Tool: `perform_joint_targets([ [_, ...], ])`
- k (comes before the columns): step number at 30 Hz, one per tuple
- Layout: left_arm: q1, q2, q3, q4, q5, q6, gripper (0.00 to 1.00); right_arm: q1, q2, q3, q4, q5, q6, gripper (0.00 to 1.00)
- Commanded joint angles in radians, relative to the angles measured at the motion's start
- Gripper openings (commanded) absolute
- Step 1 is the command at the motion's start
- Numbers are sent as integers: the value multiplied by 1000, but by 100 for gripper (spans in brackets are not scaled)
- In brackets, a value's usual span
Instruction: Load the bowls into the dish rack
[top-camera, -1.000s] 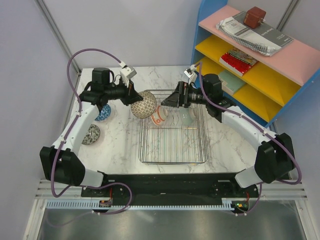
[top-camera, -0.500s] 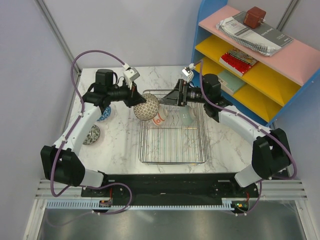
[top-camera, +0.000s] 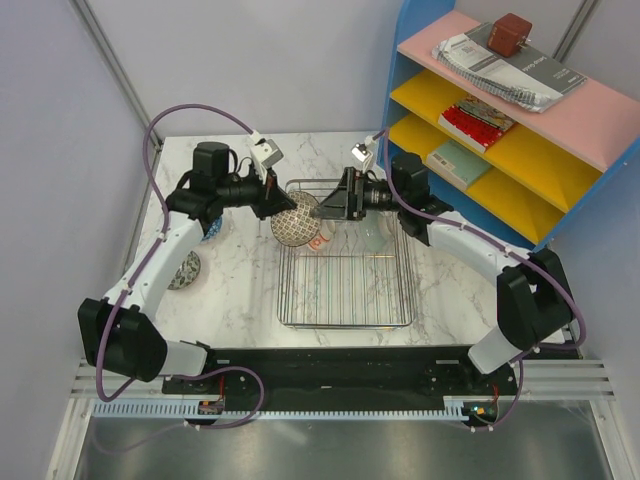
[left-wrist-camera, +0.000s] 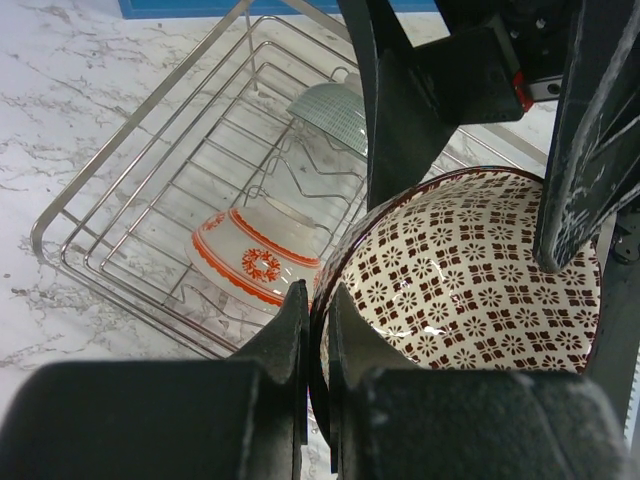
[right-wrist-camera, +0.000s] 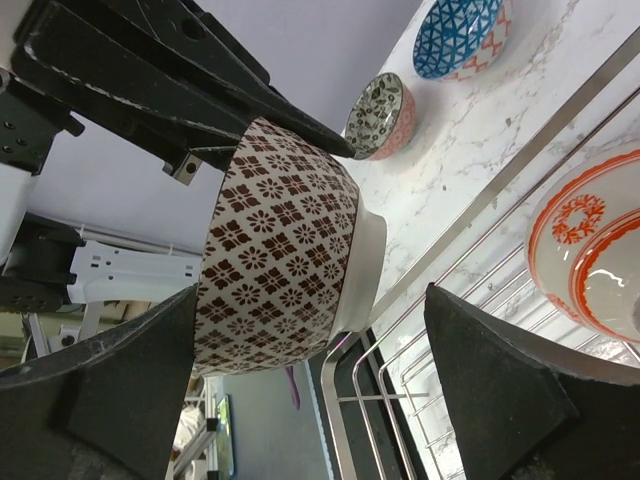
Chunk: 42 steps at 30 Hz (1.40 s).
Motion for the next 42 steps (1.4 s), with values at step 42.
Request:
perform_joint_targets([
  [42, -77, -87, -66, 171, -109, 5, 2, 36, 61, -1, 171, -124, 107, 75],
])
